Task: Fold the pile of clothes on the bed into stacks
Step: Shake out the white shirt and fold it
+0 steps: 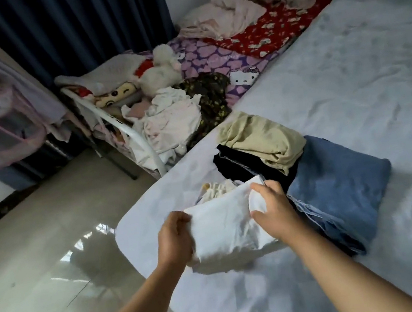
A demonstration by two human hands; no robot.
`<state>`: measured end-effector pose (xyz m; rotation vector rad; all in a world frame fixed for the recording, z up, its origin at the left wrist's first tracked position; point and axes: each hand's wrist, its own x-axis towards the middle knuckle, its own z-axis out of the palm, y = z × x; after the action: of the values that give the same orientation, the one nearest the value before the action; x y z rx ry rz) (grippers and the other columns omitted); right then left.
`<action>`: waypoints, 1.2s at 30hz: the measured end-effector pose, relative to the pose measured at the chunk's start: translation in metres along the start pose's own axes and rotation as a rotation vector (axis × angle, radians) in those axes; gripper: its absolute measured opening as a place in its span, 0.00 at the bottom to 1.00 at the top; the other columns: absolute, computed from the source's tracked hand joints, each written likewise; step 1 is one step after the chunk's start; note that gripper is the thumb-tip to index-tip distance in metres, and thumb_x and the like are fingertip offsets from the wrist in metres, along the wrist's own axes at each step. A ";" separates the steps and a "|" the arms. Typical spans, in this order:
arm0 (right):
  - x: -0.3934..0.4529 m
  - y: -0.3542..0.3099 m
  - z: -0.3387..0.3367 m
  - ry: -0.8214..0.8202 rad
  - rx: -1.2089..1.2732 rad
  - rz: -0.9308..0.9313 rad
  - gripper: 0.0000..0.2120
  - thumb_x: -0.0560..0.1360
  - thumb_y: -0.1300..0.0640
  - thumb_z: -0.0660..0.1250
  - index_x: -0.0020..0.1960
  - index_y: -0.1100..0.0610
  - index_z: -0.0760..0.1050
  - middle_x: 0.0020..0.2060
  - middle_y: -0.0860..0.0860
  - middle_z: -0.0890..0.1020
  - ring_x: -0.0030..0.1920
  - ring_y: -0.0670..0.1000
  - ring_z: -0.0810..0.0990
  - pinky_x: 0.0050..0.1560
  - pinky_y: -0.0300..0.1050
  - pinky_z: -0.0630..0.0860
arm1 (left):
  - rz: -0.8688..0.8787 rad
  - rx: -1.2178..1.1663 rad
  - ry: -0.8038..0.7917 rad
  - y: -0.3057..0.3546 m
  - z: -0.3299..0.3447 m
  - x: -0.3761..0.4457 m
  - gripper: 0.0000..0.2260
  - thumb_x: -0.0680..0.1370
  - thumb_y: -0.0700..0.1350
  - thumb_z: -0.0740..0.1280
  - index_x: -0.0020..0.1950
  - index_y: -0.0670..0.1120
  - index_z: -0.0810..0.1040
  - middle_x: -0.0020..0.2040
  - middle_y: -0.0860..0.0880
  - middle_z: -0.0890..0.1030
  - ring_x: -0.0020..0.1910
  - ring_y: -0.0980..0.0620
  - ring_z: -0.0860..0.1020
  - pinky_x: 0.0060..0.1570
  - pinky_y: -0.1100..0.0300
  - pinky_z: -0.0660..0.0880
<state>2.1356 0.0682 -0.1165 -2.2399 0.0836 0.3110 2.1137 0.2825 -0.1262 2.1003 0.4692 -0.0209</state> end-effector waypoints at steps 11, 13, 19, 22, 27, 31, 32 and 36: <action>0.086 0.018 0.065 -0.078 -0.420 -0.043 0.26 0.76 0.48 0.63 0.73 0.49 0.64 0.76 0.54 0.53 0.74 0.58 0.56 0.71 0.47 0.56 | 0.155 0.468 -0.168 -0.078 0.029 0.053 0.22 0.76 0.60 0.59 0.67 0.53 0.74 0.77 0.46 0.56 0.76 0.43 0.52 0.72 0.48 0.54; 0.086 0.027 0.080 -0.160 -0.465 -0.021 0.26 0.77 0.43 0.59 0.74 0.45 0.60 0.77 0.52 0.50 0.76 0.57 0.48 0.74 0.51 0.49 | 0.253 0.582 -0.336 -0.075 0.035 0.062 0.32 0.71 0.68 0.43 0.74 0.60 0.58 0.76 0.53 0.42 0.75 0.48 0.38 0.73 0.50 0.44; 0.088 0.054 0.104 -0.376 -0.563 0.095 0.27 0.80 0.46 0.55 0.76 0.39 0.47 0.76 0.47 0.39 0.76 0.55 0.36 0.73 0.54 0.42 | 0.270 1.005 -0.677 -0.082 0.067 0.073 0.28 0.80 0.62 0.51 0.76 0.61 0.44 0.76 0.51 0.33 0.75 0.46 0.33 0.72 0.46 0.37; 0.086 0.053 0.094 -0.344 -0.494 0.058 0.24 0.81 0.49 0.55 0.75 0.42 0.54 0.77 0.47 0.46 0.76 0.53 0.42 0.74 0.50 0.46 | 0.246 1.003 -0.670 -0.074 0.068 0.077 0.26 0.79 0.62 0.52 0.76 0.61 0.50 0.78 0.52 0.39 0.76 0.47 0.38 0.74 0.47 0.41; 0.061 0.048 0.047 -0.095 -0.372 0.046 0.21 0.78 0.53 0.61 0.70 0.54 0.68 0.68 0.51 0.71 0.68 0.53 0.67 0.67 0.44 0.62 | 0.355 0.851 -0.508 -0.030 0.064 0.069 0.20 0.80 0.57 0.57 0.72 0.57 0.65 0.76 0.51 0.56 0.75 0.49 0.54 0.73 0.56 0.50; 0.019 0.061 -0.008 0.012 -0.281 0.182 0.17 0.77 0.52 0.63 0.64 0.56 0.73 0.60 0.52 0.79 0.61 0.54 0.75 0.59 0.47 0.71 | 0.402 0.699 -0.584 0.018 0.091 0.042 0.18 0.79 0.54 0.60 0.69 0.54 0.70 0.67 0.52 0.71 0.64 0.51 0.72 0.61 0.60 0.67; 0.007 0.067 -0.022 0.036 -0.260 0.225 0.17 0.77 0.51 0.64 0.63 0.55 0.74 0.58 0.52 0.80 0.60 0.54 0.76 0.57 0.46 0.72 | 0.396 0.688 -0.612 0.030 0.100 0.033 0.17 0.79 0.53 0.60 0.68 0.54 0.71 0.65 0.53 0.74 0.61 0.51 0.74 0.58 0.61 0.69; -0.064 0.109 -0.088 0.157 -0.249 0.374 0.10 0.76 0.51 0.63 0.52 0.55 0.76 0.48 0.54 0.82 0.53 0.57 0.78 0.45 0.45 0.70 | 0.517 0.757 -0.716 0.080 0.148 -0.018 0.13 0.79 0.52 0.60 0.62 0.54 0.75 0.61 0.51 0.78 0.60 0.49 0.75 0.55 0.60 0.69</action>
<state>2.0725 -0.0720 -0.1294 -2.4877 0.5802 0.3598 2.1485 0.1175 -0.1387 2.6665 -0.6091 -0.7167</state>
